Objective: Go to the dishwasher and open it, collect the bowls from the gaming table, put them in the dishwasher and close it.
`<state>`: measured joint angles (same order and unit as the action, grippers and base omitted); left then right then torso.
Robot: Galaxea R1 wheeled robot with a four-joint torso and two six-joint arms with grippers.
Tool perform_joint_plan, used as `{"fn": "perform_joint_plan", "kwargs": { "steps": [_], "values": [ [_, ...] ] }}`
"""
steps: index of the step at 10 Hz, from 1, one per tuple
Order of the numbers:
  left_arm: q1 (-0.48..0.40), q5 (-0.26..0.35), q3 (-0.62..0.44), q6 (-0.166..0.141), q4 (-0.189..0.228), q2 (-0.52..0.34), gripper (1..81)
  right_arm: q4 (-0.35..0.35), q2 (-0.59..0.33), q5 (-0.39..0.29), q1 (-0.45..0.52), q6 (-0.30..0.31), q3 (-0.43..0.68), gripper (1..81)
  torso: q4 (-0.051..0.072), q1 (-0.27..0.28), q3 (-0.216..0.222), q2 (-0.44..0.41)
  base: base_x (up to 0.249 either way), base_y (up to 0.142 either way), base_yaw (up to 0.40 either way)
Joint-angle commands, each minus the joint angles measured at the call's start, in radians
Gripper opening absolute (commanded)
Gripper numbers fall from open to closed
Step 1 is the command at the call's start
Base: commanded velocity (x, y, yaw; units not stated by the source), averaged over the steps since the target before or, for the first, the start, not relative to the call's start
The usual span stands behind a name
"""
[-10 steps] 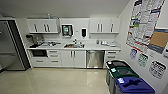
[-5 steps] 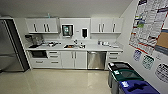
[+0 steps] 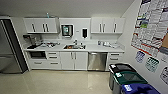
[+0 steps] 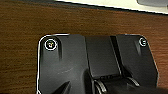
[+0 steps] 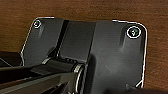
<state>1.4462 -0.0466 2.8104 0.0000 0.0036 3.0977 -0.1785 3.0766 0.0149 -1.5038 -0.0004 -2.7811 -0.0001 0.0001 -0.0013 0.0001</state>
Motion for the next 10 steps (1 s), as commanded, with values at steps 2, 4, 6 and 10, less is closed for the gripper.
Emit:
{"fn": "perform_joint_plan", "kwargs": {
  "steps": [2,4,6,10],
  "values": [
    [-0.059,0.045,0.001,0.005,-0.002,0.004,81.1,-0.009,0.000,-0.050,0.053,-0.004,0.002,81.1,0.000,0.000,0.000,0.000,0.144,0.000,0.000],
    [-0.059,0.045,0.000,0.005,-0.001,0.006,81.1,-0.010,0.000,-0.050,0.053,-0.004,0.002,81.1,0.000,0.000,0.000,0.000,0.144,0.000,0.000],
    [-0.059,0.047,0.000,0.005,-0.001,0.006,81.1,-0.010,0.001,-0.052,0.055,-0.004,0.003,81.1,0.000,0.000,0.000,0.000,0.144,0.000,0.000],
    [-0.059,0.045,0.000,0.005,-0.001,0.006,81.1,-0.010,0.000,-0.052,0.055,-0.004,0.003,81.1,0.000,0.000,0.000,0.000,0.144,0.000,0.000]
  ]
}}
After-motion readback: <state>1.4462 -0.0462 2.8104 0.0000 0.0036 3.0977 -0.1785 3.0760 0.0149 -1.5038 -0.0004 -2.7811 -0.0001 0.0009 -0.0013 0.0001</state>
